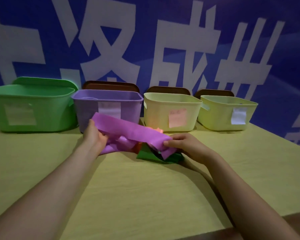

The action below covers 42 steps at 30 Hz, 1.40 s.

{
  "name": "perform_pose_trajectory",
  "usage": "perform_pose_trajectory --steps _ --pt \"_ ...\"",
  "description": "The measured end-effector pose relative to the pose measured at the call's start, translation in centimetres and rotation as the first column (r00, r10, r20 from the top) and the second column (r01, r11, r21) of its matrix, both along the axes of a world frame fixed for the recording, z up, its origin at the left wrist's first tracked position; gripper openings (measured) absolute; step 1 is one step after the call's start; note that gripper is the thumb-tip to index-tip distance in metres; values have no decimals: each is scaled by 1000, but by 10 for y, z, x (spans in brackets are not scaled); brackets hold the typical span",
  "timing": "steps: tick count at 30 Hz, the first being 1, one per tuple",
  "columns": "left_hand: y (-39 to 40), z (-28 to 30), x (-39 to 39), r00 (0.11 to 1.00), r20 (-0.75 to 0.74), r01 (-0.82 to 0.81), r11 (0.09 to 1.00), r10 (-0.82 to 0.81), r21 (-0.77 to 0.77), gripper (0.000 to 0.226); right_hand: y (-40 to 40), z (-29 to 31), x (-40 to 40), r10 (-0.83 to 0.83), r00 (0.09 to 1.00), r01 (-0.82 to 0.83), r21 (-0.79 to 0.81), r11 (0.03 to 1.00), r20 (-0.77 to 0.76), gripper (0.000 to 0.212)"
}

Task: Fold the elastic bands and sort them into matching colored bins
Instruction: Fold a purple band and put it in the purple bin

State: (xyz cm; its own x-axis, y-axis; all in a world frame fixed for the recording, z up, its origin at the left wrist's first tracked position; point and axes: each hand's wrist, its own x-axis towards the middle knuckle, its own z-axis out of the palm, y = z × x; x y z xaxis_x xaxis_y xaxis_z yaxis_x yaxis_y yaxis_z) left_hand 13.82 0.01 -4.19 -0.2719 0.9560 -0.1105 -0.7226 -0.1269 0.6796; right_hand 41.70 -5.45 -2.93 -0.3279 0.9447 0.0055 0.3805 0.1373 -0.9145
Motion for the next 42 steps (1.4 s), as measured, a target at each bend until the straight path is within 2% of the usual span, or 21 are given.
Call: perform_pose_trajectory --steps 4,7,9,12,14,16,18,20,23,27,31,33,34,38,40,42 --pt "-1 4 -9 999 4 -35 999 35 32 36 -5 -1 0 41 980 -49 -36 998 -195 36" --pt "-5 7 -9 999 51 -19 999 17 39 33 -6 -2 -2 -51 930 49 -15 999 -364 37" --pt "-8 9 -8 998 68 7 997 -12 75 31 -6 -2 -1 -127 937 160 77 984 -324 33" --pt "-16 24 -8 993 100 49 985 -67 168 26 -10 -1 -5 -209 965 237 193 952 -157 30" --pt "-19 32 -7 945 294 81 972 -146 220 30 -11 1 -7 -239 956 272 211 939 -171 31" --pt "-19 35 -6 920 355 91 970 -169 227 34 -9 2 -4 -293 905 358 181 916 -308 27" --pt "-20 31 -2 934 323 94 977 -154 192 34 -8 4 0 -354 812 445 100 890 -463 20" --pt "-18 23 2 934 325 100 981 -150 165 33 -8 4 1 -390 766 484 58 873 -511 18" --pt "-15 12 1 940 323 69 989 -107 128 35 -11 1 -2 -413 801 494 89 865 -434 15" --pt "-15 3 -7 959 275 37 991 -70 125 35 -8 -7 -9 -401 896 439 250 863 -189 12" --pt "-21 6 -8 964 254 34 986 -75 162 31 -8 -13 -12 -324 941 298 214 930 99 35" --pt "-21 12 -4 955 285 37 984 -86 172 28 -7 -16 -12 -289 921 227 244 943 260 41" --pt "-22 16 0 952 291 42 983 -95 181 28 -5 -18 -12 -311 917 237 286 928 249 45" --pt "-29 28 17 960 236 95 969 -150 227 37 -6 -11 -12 -383 915 403 363 840 -129 52" --pt "-36 31 29 980 99 145 958 -174 247 37 -8 -5 -12 -391 906 423 413 807 -165 39" --pt "-45 30 45 978 -141 180 959 -151 218 35 -10 -1 -14 -349 925 380 419 825 -151 23"
